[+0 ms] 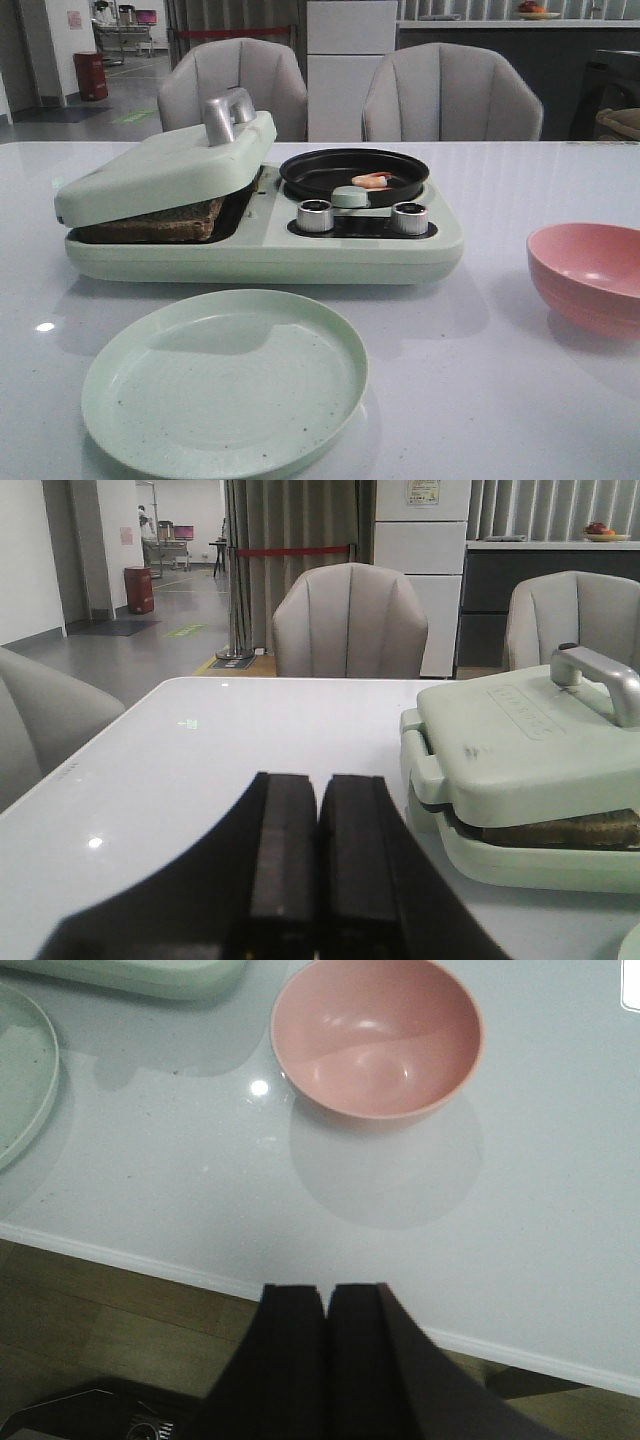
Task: Make breakfast with bread and shrimp
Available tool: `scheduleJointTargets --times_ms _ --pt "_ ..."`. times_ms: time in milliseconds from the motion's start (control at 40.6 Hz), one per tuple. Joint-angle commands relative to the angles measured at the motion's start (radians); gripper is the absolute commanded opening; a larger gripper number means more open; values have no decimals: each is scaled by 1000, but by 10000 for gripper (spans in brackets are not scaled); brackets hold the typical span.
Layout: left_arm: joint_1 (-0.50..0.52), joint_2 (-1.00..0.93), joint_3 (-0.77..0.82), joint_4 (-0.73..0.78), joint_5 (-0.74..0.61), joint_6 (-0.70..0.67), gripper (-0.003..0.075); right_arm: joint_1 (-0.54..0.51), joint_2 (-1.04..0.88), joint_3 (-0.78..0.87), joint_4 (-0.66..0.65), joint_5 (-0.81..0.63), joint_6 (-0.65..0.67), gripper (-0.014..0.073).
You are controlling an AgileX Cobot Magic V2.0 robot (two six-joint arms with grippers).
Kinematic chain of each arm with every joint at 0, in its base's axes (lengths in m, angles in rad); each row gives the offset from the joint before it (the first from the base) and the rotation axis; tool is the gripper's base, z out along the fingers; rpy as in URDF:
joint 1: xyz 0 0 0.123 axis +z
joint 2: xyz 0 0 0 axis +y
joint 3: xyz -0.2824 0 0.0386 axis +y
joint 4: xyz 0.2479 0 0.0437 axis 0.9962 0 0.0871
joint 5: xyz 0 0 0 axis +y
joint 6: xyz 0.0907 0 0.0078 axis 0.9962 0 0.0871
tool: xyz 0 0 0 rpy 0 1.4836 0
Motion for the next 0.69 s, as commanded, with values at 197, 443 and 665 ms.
scheduleJointTargets --times_ms 197,443,665 --pt "-53 -20 31 -10 -94 -8 101 -1 5 -26 -15 -59 2 35" --pt "-53 -18 31 -10 -94 -8 101 -1 5 -26 -15 -59 2 35" --pt "-53 -18 31 -10 -94 -8 101 -1 5 -26 -15 -59 2 35"
